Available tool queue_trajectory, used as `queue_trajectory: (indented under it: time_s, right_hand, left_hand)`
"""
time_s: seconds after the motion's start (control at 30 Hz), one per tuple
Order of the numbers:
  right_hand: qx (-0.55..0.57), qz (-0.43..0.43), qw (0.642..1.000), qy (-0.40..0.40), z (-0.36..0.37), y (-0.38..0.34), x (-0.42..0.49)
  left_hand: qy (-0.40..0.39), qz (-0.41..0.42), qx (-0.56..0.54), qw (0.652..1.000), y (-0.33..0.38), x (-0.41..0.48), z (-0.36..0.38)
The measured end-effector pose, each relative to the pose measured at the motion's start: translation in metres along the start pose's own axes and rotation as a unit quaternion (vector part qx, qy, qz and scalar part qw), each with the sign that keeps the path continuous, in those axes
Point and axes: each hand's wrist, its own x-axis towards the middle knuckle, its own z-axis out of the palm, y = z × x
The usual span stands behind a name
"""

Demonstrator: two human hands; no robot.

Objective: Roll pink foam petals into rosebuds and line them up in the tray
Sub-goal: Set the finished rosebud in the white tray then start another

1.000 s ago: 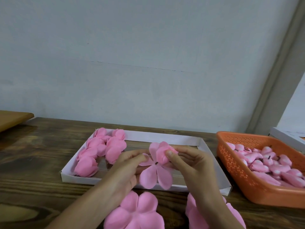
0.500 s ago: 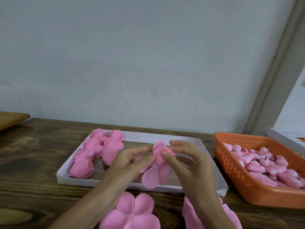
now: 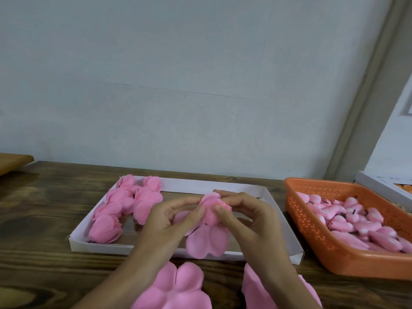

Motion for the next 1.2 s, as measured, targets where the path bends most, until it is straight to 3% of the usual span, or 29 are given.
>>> queue_trajectory:
  time_s: [0.27,0.47,0.67,1.2]
  right_hand:
    - [0.008,-0.002,0.998,-0.062,-0.0051,-0.0047,0.0016]
    - [-0.004,-0.007,1.000,-0.024,-0.0054,-0.0044,0.0018]
    - [-0.002,-0.017,0.998,-0.052,-0.0062,-0.0047,0.0019]
    - [-0.057,-0.012,0.998,-0.035,-0.0020,-0.0034,-0.0009]
  left_hand:
    - [0.025,-0.010,0.016,0.999,0.0037,-0.0002,-0.0016]
    - [0.042,-0.038,0.004,0.998,0.0048,-0.0032,0.0017]
    - [0.087,-0.056,0.003,0.995,0.0049,-0.0028,0.0022]
    - [0.126,-0.038,0.006,0.991,0.0014,-0.0051,0.0015]
